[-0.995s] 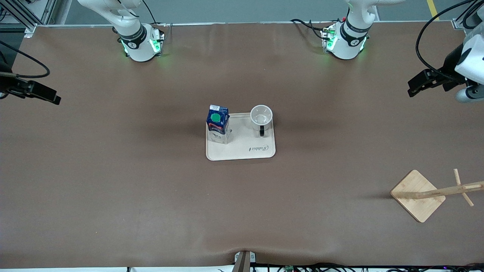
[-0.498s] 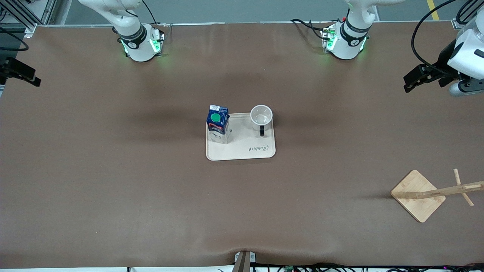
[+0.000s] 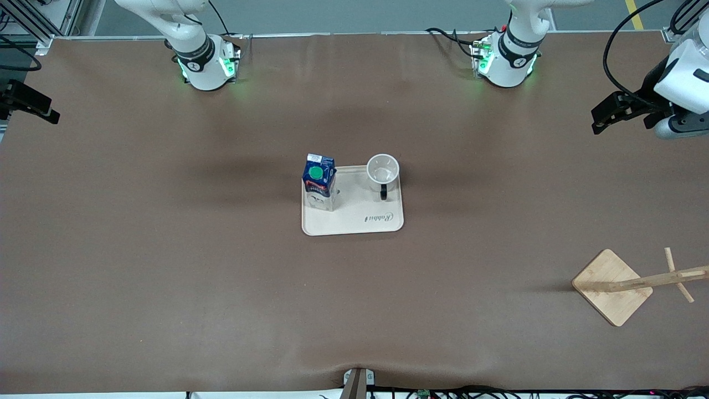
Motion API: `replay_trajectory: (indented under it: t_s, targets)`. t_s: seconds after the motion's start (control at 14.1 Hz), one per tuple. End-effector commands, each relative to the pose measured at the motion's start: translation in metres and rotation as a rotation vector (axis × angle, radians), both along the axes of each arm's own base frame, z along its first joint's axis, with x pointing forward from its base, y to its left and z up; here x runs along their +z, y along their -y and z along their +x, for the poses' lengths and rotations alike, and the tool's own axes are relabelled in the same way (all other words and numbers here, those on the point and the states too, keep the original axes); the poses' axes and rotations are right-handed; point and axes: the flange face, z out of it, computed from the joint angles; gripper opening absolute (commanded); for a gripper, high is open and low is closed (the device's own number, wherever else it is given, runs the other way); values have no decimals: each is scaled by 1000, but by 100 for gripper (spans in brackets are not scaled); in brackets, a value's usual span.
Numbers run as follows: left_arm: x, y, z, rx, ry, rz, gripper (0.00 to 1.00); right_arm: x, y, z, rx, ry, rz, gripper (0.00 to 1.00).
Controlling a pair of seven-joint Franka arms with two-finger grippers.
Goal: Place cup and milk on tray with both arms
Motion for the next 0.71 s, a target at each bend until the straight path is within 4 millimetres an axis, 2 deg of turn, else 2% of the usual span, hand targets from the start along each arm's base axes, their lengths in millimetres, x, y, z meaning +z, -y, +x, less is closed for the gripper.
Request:
replay_trajectory:
  t_s: [0.0,0.21,0.64]
  targets:
    - [7,-1,-6,-15,6,-14,100,6,-3,-6,-5,1,7,100]
    - [7,1,-6,-14,6,-23,100,7,-13,-6,27,2,8,100]
    - [9,2,-4,7,10,-31,100,6,-12,-7,66,-3,14,100]
